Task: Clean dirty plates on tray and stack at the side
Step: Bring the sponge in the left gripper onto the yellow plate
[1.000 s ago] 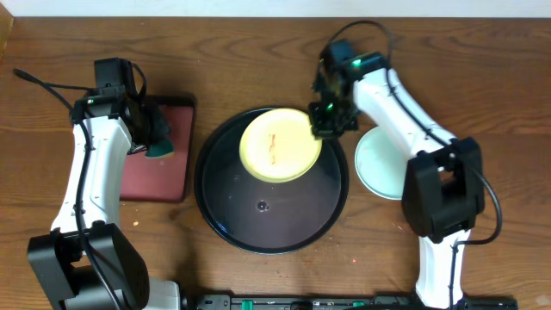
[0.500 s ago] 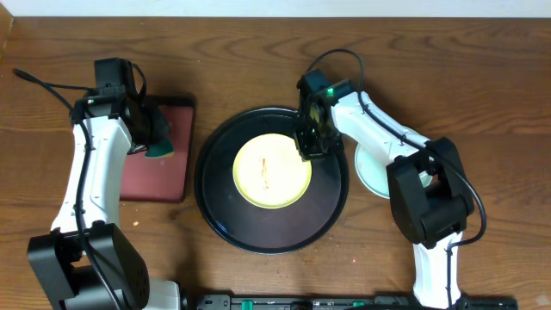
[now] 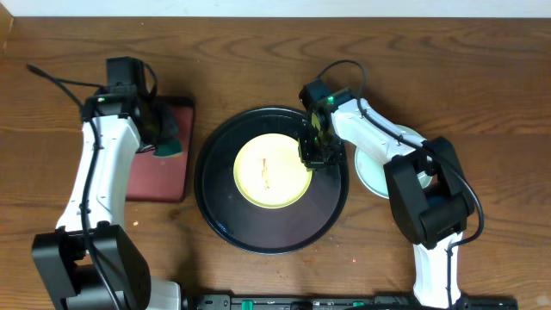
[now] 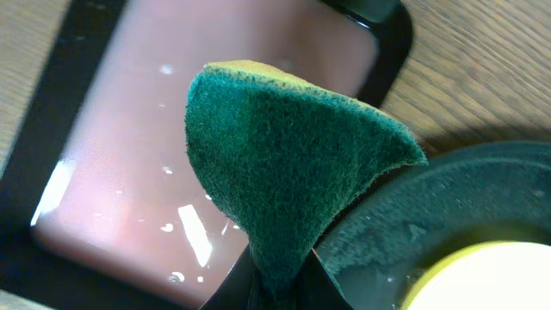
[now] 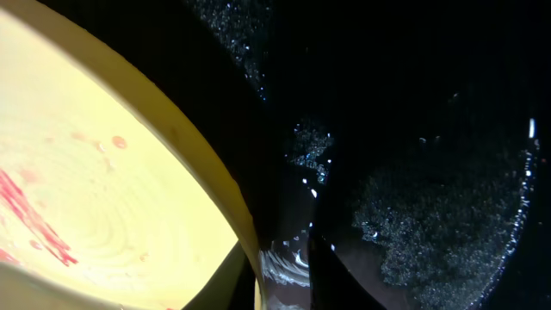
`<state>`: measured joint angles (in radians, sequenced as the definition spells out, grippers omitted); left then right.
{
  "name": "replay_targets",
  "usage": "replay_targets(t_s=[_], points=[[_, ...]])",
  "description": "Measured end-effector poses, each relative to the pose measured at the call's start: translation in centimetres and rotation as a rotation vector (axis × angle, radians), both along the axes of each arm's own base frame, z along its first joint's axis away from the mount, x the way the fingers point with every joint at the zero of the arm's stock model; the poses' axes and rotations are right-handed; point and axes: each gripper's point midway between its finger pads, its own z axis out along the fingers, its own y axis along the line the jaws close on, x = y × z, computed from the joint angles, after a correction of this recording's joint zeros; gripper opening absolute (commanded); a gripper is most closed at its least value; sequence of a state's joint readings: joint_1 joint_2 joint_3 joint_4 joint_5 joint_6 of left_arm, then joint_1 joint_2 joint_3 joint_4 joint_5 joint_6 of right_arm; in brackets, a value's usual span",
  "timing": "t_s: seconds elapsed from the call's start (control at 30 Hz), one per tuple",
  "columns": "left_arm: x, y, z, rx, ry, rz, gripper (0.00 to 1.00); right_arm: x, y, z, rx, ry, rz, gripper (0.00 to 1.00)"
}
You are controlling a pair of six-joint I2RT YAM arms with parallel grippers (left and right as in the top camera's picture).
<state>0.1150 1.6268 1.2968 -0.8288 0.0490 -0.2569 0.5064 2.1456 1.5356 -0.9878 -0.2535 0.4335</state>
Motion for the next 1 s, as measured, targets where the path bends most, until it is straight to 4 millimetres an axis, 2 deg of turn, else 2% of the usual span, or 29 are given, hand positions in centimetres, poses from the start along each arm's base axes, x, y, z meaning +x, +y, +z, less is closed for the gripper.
replay_targets(t_s=[0.13, 0.23, 0.33, 0.73, 0.83, 1.0], points=[[0.1, -1.3, 0.0, -0.001, 0.0, -0.035, 0.08, 0.2, 0.2, 0.0, 0.01, -0.006, -0.009, 0.1], [0.1, -2.1, 0.0, -0.006, 0.002, -0.059, 0.07, 0.4, 0.5, 0.0, 0.019, -0.016, -0.009, 0.01], [0.0, -3.5, -0.1, -0.019, 0.008, -0.094, 0.08, 0.4, 0.7, 0.1, 0.024, -0.016, -0.014, 0.01], [-1.3, -12.5, -0.4, -0.065, 0.033, -0.329, 0.08, 0.4, 0.7, 0.1, 0.026, -0.016, -0.014, 0.01], [-1.8, -14.6, -1.4, -0.093, 0.058, -0.368, 0.07, 0.4, 0.7, 0.1, 0.026, -0.016, -0.014, 0.01], [-2.4, -18.3, -4.5, -0.147, 0.136, -0.404, 0.08, 0.4, 0.7, 0.1, 0.026, -0.016, -0.014, 0.01]])
